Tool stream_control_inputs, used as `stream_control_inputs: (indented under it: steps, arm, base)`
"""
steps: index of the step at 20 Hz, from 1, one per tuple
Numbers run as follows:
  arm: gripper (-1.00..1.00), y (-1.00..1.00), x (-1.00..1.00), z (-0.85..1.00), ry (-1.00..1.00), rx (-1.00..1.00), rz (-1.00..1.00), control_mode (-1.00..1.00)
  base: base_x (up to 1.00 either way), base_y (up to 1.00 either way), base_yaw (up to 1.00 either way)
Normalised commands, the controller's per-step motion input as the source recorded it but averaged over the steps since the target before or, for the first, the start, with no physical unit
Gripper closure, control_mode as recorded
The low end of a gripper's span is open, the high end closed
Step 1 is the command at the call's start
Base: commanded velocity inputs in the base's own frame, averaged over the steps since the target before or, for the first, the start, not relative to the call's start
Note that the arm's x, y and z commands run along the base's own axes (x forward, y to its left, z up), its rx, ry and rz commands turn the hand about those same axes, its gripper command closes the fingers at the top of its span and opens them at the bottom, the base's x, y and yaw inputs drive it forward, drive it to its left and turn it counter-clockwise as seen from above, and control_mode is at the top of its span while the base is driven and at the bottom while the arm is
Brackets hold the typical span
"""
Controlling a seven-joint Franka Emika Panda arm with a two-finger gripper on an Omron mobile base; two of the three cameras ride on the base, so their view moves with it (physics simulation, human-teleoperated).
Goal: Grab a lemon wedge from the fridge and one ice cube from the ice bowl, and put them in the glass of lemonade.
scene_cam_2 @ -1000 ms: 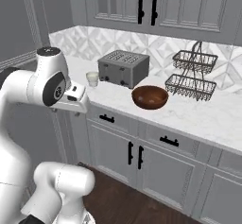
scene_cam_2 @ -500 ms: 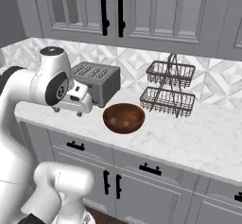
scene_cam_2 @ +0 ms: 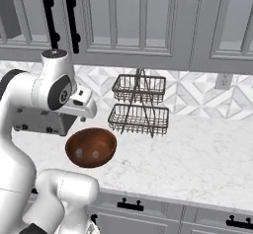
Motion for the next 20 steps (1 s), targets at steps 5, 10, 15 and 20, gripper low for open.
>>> stream_control_inputs:
  steps: [5,10,15,20]
  arm:
    - [-1.00,0.00,0.00,0.00,0.00,0.00,0.00,1.00]
    - [-1.00,0.00,0.00,0.00,0.00,0.00,0.00,1.00]
    - [-1.00,0.00,0.06,-0.21,0.03,0.00,0.00,-1.00]
    - [-1.00,0.00,0.37,-0.88,0.13,0.05,0.00,-1.00]
  base:
    - [0.00,0.00,-0.02]
    - [0.00,0.00,0.00]
    - [0.00,0.00,0.00]
    - [0.00,0.00,0.00]
